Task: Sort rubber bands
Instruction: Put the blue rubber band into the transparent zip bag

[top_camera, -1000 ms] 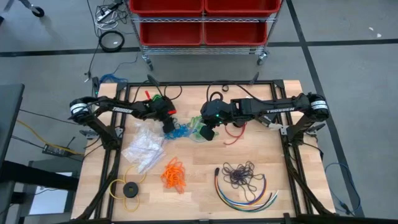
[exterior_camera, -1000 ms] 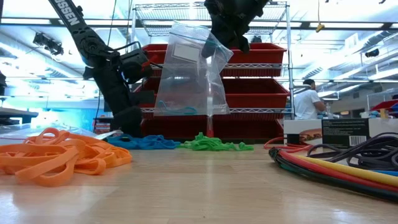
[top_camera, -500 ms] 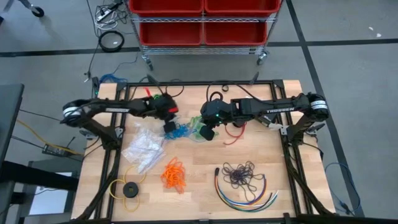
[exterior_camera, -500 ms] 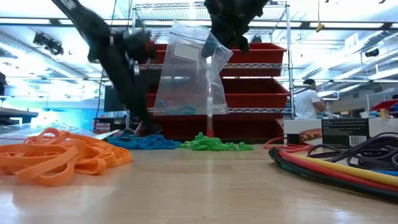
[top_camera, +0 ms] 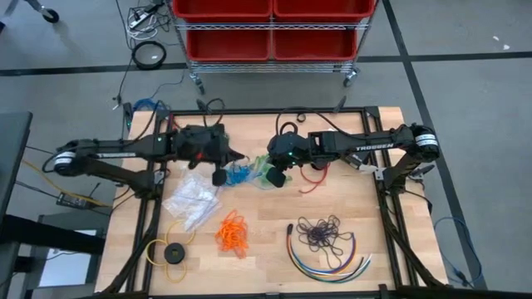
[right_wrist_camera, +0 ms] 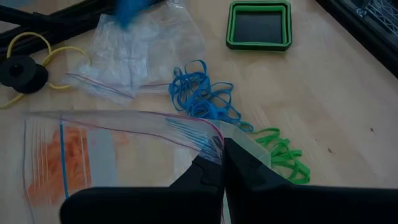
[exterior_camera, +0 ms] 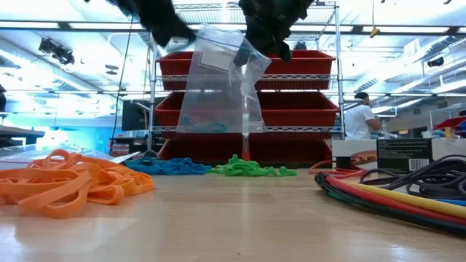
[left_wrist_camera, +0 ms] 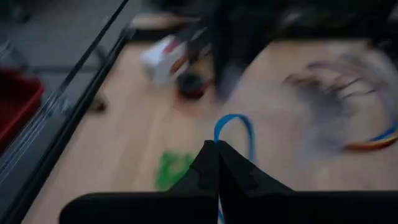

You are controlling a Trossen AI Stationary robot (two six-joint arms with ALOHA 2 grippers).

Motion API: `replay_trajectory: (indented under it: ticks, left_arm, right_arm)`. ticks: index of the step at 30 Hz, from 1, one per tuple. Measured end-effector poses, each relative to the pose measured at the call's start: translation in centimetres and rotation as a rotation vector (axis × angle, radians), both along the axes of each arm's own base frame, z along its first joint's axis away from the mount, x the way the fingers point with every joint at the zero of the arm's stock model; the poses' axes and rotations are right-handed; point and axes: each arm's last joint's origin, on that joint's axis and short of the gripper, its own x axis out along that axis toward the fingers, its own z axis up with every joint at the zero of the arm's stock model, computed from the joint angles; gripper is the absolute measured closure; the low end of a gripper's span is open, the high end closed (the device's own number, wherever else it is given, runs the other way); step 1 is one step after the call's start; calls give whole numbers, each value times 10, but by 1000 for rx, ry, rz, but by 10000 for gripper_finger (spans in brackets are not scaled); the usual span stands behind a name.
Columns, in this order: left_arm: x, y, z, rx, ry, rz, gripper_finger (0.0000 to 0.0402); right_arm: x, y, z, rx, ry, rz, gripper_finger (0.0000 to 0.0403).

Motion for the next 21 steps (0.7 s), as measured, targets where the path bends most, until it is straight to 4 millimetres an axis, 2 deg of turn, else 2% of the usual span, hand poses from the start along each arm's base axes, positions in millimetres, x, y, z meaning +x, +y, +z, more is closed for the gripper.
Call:
replay_trajectory:
  ticks: [6, 11, 16, 21]
  left_arm:
    - [13, -33, 23, 41, -150, -137, 401]
    - [32, -49, 10, 140, -142, -168, 401]
    - [58, -53, -13, 234, -89, -144, 401]
    - [69, -54, -17, 357, -115, -109, 401]
  right_arm:
    - [-1, -6, -1, 54, 2, -48, 403]
    - [-1, -13, -3, 136, 0, -95, 403]
    - [-1, -15, -3, 172, -8, -113, 403]
    - [-1, -14, -3, 185, -6, -98, 403]
